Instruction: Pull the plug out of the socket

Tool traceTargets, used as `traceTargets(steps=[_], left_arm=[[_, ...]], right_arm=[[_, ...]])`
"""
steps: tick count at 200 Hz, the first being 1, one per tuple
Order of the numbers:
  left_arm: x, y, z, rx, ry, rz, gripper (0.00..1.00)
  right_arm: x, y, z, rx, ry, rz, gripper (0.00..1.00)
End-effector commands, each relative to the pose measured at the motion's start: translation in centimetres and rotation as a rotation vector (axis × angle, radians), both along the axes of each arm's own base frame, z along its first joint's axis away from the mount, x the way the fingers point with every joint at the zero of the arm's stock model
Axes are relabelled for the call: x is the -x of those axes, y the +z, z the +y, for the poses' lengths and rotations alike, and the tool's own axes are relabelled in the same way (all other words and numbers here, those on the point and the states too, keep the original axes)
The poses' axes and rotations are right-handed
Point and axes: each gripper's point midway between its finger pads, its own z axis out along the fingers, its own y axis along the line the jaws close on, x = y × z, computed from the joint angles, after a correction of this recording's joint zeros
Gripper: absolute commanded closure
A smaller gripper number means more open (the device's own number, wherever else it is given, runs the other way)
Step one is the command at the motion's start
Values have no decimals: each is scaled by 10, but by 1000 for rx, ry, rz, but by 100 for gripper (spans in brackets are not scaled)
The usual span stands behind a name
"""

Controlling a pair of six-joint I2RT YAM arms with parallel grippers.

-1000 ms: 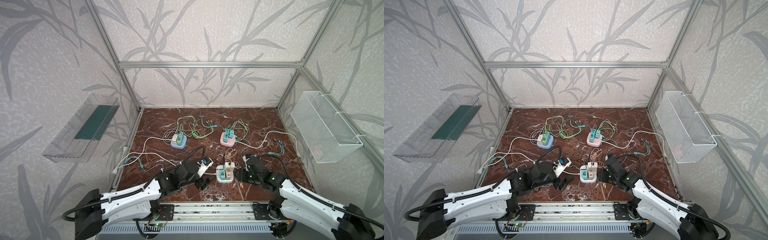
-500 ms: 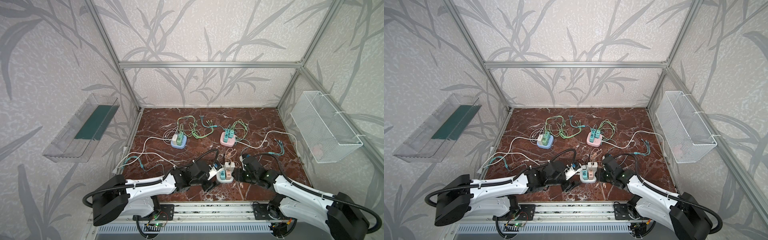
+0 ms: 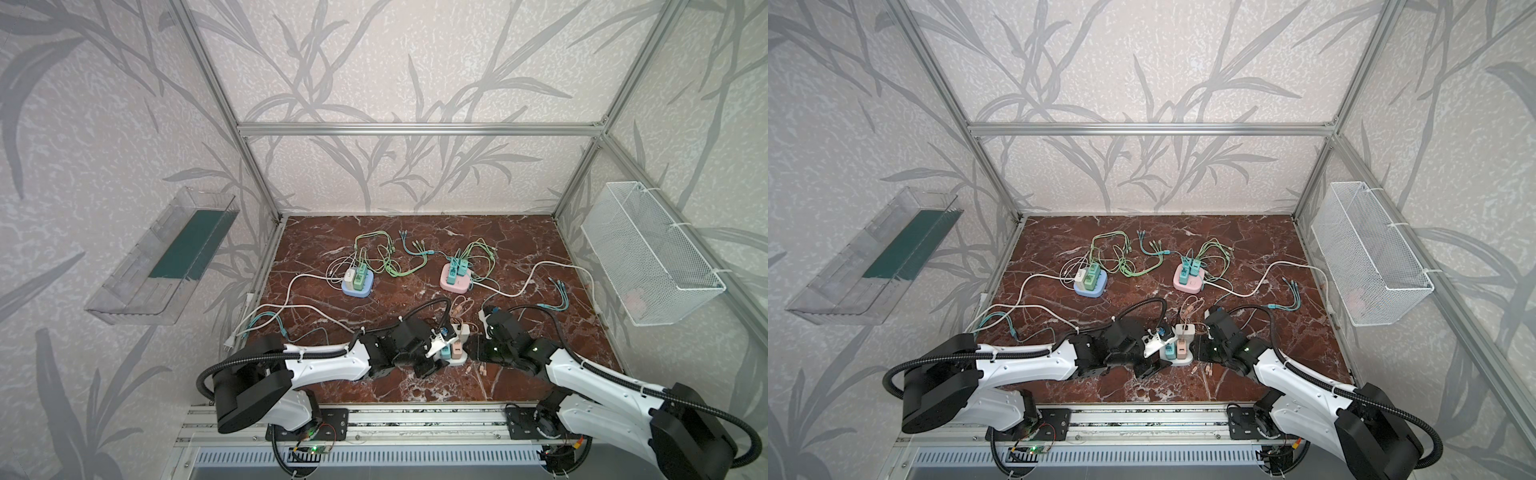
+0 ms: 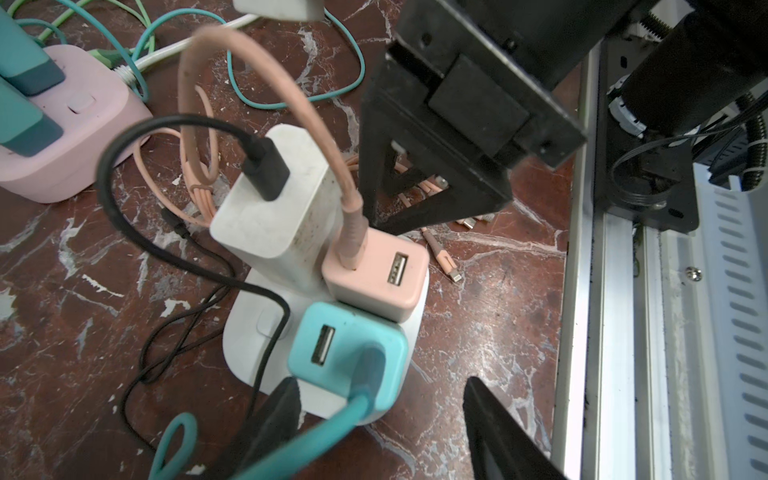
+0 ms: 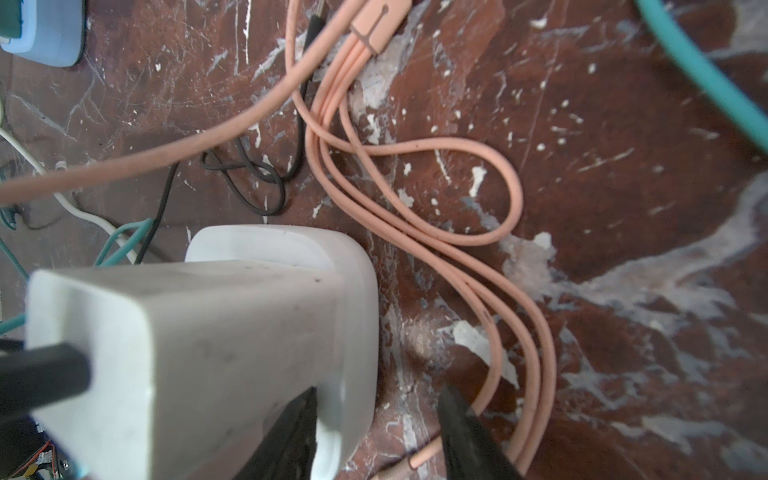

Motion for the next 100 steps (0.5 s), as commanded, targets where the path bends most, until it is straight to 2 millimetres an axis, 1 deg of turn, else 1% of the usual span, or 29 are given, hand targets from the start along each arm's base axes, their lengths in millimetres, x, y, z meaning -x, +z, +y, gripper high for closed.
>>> traceTargets(steps=[1, 49, 73, 100], left_arm=[[-13, 14, -12, 26, -17, -77, 35], [-22, 6, -17, 11, -11, -109, 31], [-23, 5, -21, 14, -22, -111, 31], [-23, 4, -23, 9, -32, -118, 32]], right_arm=[[-1, 3, 2, -7, 16, -6, 51], [-1, 1, 6, -27, 31, 2, 51], [-2, -2, 5, -21, 38, 6, 51], [-5, 0, 11, -47, 54, 10, 52]])
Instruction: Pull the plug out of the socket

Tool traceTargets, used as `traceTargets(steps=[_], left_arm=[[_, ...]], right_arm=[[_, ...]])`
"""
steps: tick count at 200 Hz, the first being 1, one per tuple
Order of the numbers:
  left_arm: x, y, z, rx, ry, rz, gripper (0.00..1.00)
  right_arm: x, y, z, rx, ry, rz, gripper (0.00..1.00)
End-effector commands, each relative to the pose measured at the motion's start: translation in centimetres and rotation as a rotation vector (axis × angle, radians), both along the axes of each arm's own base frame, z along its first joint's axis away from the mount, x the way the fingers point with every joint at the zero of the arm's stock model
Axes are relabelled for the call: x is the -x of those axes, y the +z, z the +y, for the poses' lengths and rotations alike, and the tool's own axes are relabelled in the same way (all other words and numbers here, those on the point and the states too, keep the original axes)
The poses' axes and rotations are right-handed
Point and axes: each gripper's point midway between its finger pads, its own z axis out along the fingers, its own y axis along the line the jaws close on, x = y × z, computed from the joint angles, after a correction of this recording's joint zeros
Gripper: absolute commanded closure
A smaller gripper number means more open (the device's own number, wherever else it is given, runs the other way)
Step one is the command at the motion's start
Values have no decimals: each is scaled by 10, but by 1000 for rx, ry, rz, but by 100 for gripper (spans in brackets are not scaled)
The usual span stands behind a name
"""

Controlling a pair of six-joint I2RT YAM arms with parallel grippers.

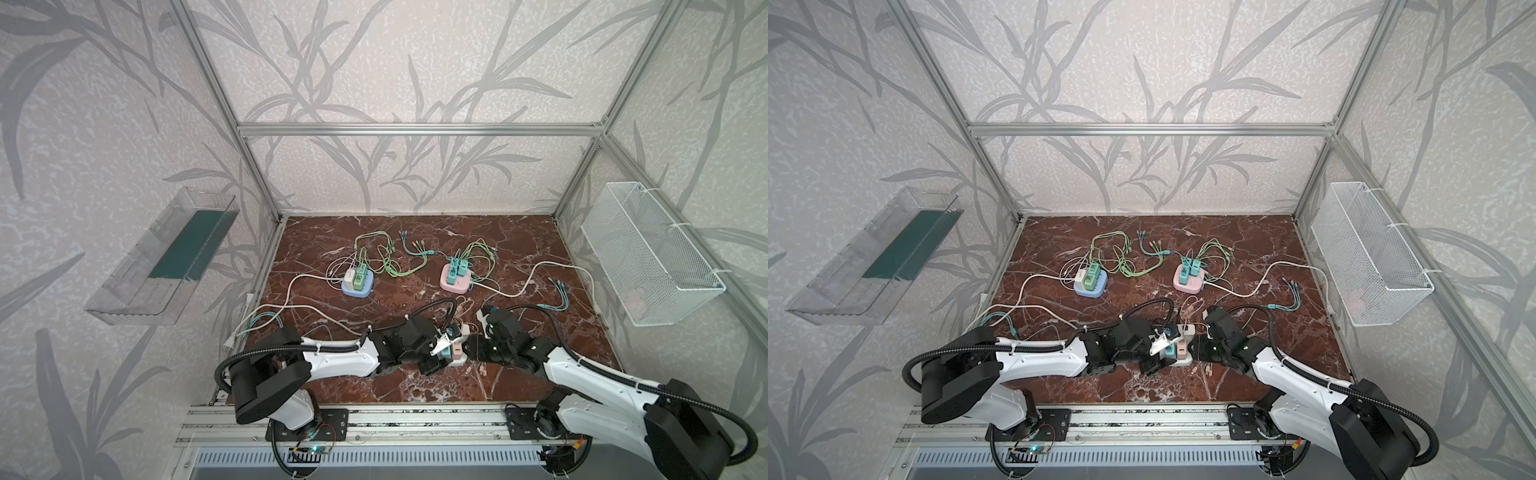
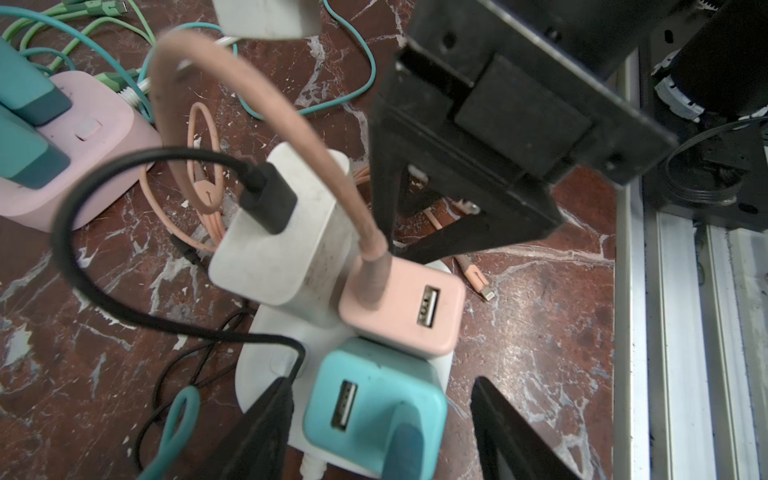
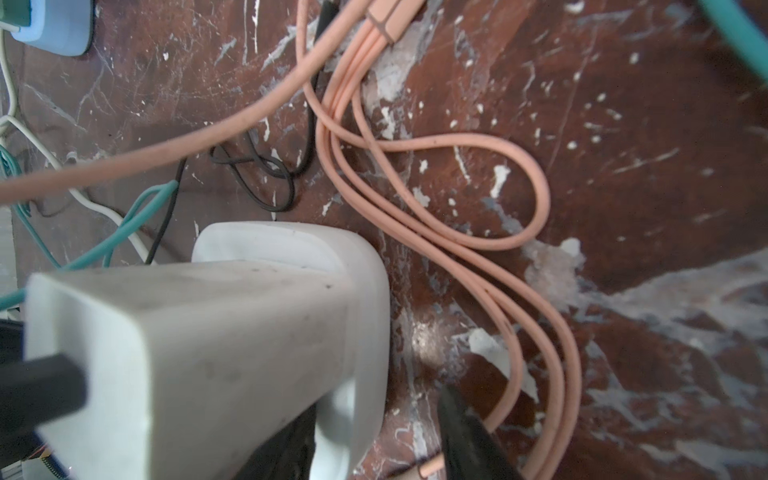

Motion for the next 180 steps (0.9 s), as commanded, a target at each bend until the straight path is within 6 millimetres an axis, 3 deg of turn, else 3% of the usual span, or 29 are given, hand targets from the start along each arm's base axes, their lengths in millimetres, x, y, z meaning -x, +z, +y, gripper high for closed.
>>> traceTargets(steps=[1, 98, 142, 180], left_arm=[[-9, 13, -11, 29, -18, -54, 33], [-14, 3, -10, 3, 11, -38, 63], [-39, 5, -8, 15, 131, -58, 69], [-50, 4, -13, 14, 155, -70, 70]], right_arm=[[-4, 2, 5, -20, 27, -5, 53], [-32, 5, 10, -19, 62, -24, 54], [-46, 10, 16, -30, 106, -4, 54], [-46, 11, 14, -27, 112, -10, 54]])
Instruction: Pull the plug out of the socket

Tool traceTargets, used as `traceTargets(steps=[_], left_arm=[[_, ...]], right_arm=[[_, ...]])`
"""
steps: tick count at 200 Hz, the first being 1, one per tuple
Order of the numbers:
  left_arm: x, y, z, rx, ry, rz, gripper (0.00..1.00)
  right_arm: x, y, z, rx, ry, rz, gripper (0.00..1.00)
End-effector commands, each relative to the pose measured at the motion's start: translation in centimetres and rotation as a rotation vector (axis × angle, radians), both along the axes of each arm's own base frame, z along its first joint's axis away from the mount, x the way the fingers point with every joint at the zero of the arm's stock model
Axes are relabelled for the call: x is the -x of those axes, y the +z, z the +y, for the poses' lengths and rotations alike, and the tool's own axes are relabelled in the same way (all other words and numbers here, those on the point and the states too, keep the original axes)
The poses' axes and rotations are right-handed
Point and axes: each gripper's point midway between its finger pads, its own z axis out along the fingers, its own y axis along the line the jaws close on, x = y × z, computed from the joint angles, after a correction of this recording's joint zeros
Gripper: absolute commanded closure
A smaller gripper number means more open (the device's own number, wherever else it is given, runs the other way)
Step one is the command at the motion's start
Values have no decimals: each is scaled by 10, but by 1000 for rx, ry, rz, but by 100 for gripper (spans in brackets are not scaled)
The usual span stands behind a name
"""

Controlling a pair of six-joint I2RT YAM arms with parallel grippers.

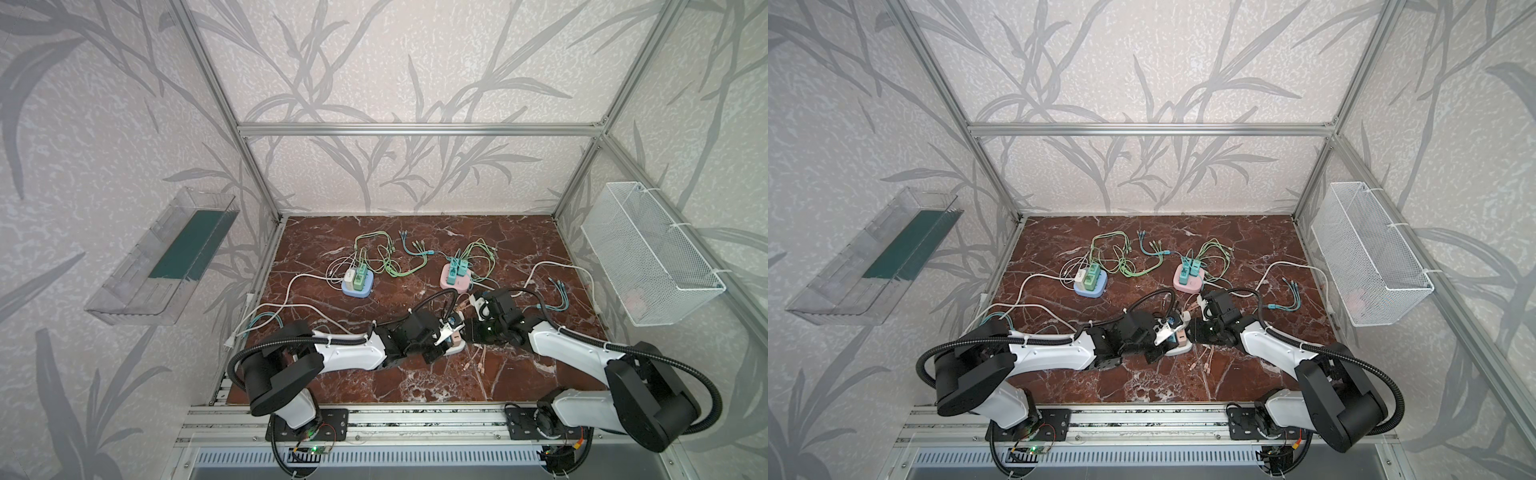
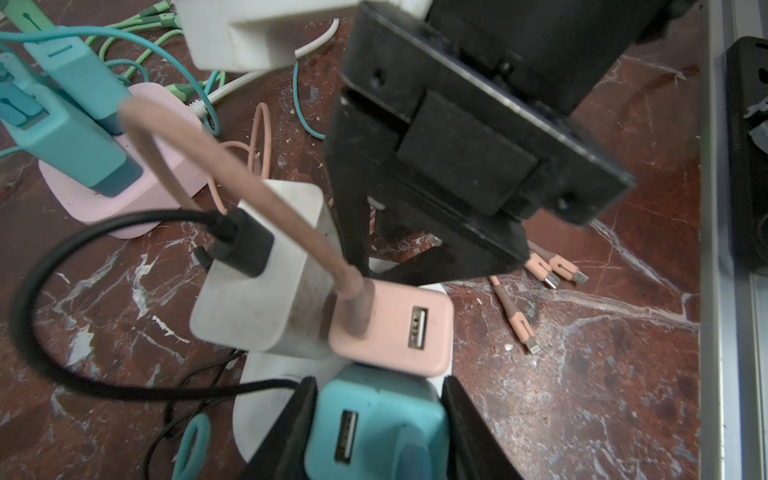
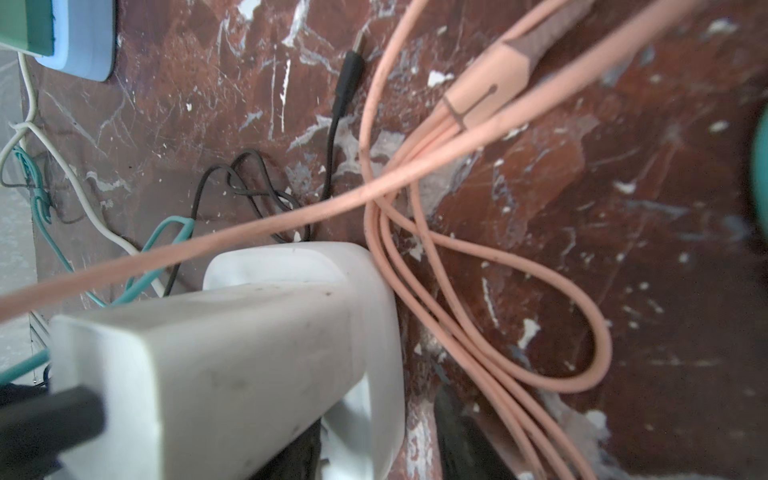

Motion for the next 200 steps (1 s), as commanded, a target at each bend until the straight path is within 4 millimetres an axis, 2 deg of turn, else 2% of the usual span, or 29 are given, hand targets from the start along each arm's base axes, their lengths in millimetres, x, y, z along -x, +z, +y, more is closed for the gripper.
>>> traceTargets(steps=[1, 65, 90, 131, 177, 200], left_arm=[[-14, 2, -4, 1, 38, -32, 70], [-13, 9, -4, 41, 3, -15, 74], [-11, 19, -6, 86, -20, 8, 74], [-9, 39, -8, 172, -46, 59, 75], [-10, 40, -5, 152, -50, 62, 76], [-13, 38, -2, 141, -38, 59, 76]], right_arm=[[0, 7, 4, -14, 36, -14, 54], [11, -7, 2, -33, 40, -1, 59], [14, -13, -2, -3, 41, 5, 64], [18, -27, -18, 103, 43, 19, 65], [16, -33, -20, 127, 29, 24, 67], [17, -39, -22, 233, 49, 16, 67]])
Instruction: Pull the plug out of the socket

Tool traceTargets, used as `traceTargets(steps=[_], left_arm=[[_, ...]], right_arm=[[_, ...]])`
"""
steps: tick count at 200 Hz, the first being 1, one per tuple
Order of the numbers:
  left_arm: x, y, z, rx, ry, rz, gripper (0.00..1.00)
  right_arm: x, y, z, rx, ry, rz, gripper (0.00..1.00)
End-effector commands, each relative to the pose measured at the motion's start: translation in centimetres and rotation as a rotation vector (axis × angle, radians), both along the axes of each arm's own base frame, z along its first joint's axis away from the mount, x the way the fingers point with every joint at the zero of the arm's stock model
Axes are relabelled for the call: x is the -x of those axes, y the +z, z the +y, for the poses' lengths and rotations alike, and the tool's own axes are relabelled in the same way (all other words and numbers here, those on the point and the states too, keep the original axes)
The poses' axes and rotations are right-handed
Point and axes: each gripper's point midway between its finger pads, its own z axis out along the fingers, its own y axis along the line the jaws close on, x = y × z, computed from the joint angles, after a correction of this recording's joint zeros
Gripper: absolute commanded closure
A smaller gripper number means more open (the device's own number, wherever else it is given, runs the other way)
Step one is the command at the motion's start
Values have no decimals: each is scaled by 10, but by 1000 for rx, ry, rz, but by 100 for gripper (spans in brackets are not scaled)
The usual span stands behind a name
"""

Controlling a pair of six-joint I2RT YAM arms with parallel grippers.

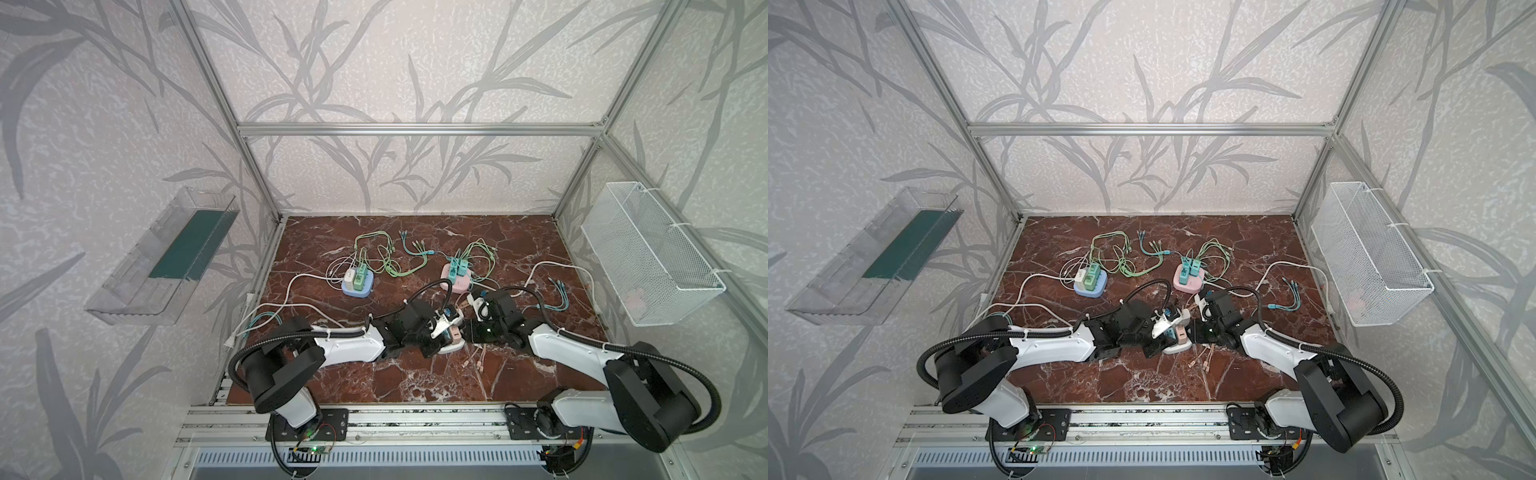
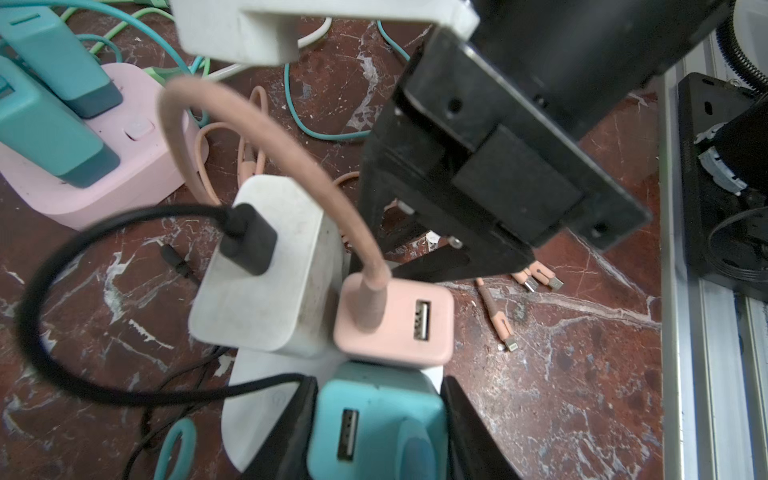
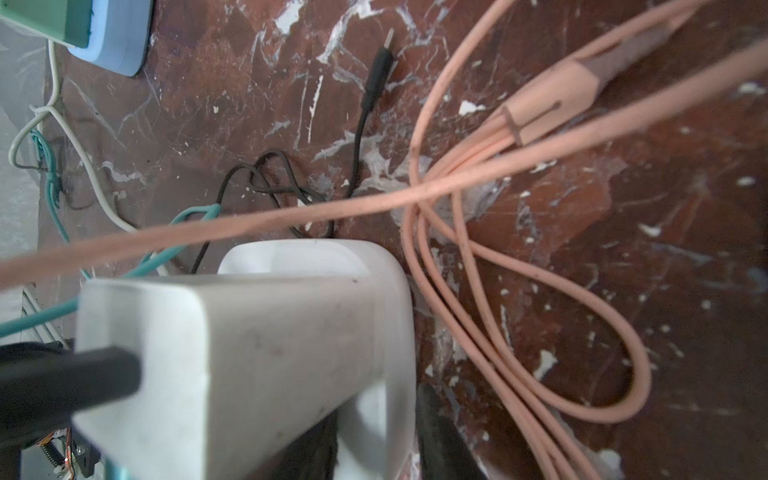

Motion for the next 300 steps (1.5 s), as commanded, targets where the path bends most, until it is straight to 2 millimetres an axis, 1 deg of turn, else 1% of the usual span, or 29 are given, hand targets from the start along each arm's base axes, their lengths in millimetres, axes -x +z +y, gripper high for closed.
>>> traceTargets(steps=[1, 41, 61, 77, 97, 111, 132, 157, 182, 200, 230, 247, 268, 278, 300], left_arm=[[-8, 35, -7, 88, -1, -51, 76], [-18, 44, -1, 109, 30, -55, 77], [-19, 50, -3, 130, 24, -49, 77], [-17, 49, -7, 134, 12, -34, 78], [-19, 44, -6, 115, 15, -33, 79], [-23, 45, -4, 110, 24, -48, 79], [-27, 53, -2, 108, 31, -86, 79], [-25, 57, -3, 73, 4, -118, 79], [-24, 62, -1, 85, 17, -149, 79], [-20, 59, 1, 79, 18, -156, 79], [-8, 43, 1, 56, -6, -134, 79], [-4, 39, 1, 50, -4, -130, 79], [-6, 48, 3, 87, 25, -145, 79], [-8, 56, 4, 107, 36, -154, 79], [-13, 68, 2, 144, 31, -101, 79]], right_arm=[[21, -35, -25, 214, -7, 87, 67], [20, -42, -26, 236, -19, 94, 67], [20, -44, -26, 248, -19, 96, 68], [21, -45, -26, 262, -15, 92, 68], [21, -45, -27, 275, -13, 86, 68], [21, -45, -27, 281, -13, 84, 68], [20, -47, -28, 295, -16, 88, 68], [21, -50, -28, 306, -24, 110, 69], [21, -51, -28, 304, -36, 116, 69], [19, -51, -28, 299, -51, 119, 69], [18, -51, -23, 276, -55, 129, 69], [17, -52, -22, 275, -56, 133, 69], [18, -54, -22, 279, -54, 138, 69], [18, -55, -23, 287, -51, 139, 69], [19, -56, -26, 300, -50, 136, 69]])
